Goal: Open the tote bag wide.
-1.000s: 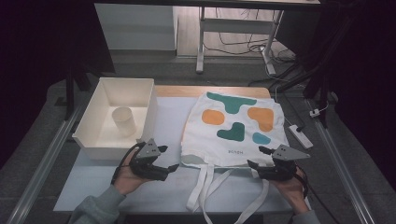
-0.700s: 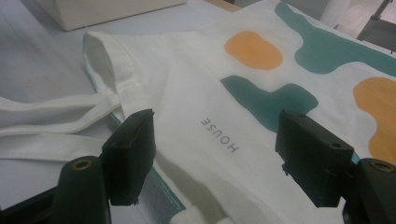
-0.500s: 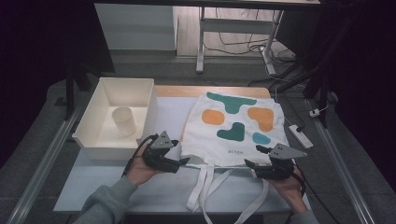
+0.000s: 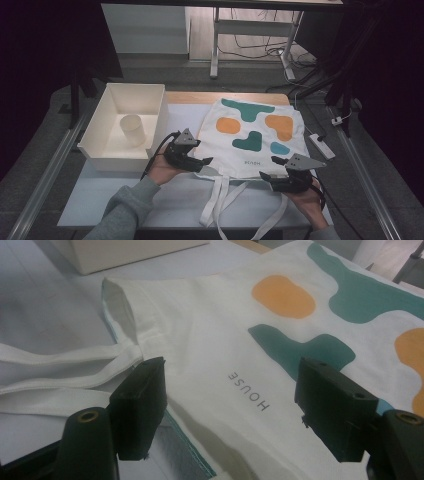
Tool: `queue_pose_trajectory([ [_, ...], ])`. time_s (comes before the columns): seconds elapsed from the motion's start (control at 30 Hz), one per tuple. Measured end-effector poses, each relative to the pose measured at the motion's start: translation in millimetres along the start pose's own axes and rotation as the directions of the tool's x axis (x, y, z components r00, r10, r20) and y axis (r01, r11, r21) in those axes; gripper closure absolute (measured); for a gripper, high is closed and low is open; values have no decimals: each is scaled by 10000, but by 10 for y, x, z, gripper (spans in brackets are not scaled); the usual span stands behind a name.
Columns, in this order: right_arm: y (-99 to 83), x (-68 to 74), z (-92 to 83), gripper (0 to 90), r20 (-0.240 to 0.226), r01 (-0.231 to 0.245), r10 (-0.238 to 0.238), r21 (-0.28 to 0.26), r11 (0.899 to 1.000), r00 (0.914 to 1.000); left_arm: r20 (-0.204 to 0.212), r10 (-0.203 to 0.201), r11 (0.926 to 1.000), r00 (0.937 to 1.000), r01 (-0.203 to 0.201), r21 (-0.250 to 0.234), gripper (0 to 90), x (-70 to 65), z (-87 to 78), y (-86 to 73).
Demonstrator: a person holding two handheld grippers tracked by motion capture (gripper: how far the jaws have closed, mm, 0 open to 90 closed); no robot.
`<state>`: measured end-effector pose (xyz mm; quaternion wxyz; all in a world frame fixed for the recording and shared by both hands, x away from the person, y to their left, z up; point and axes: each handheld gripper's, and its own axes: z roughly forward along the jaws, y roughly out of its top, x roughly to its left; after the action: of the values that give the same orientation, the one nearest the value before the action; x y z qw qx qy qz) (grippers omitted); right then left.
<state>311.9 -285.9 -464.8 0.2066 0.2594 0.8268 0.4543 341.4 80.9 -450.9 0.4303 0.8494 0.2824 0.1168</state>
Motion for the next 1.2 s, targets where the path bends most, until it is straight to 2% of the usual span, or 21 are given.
queue_pose_trajectory([
  [0.27,107,52,97,289,-72,41,-39,272,9996,10000,408,286,9988,9988,-302,392,252,-56,132,-7],
  [0.5,137,104,167,290,-251,216,-204,500,9985,9995,298,691,9911,9972,-720,1124,265,-84,281,-44],
  [0.83,123,117,182,291,-403,206,-183,563,9982,9990,307,820,9831,9962,-859,1616,283,-69,401,-101],
  [1.2,101,120,205,291,-487,253,-221,662,9975,9986,178,1108,9673,9937,-1119,2275,292,-58,537,-174],
])
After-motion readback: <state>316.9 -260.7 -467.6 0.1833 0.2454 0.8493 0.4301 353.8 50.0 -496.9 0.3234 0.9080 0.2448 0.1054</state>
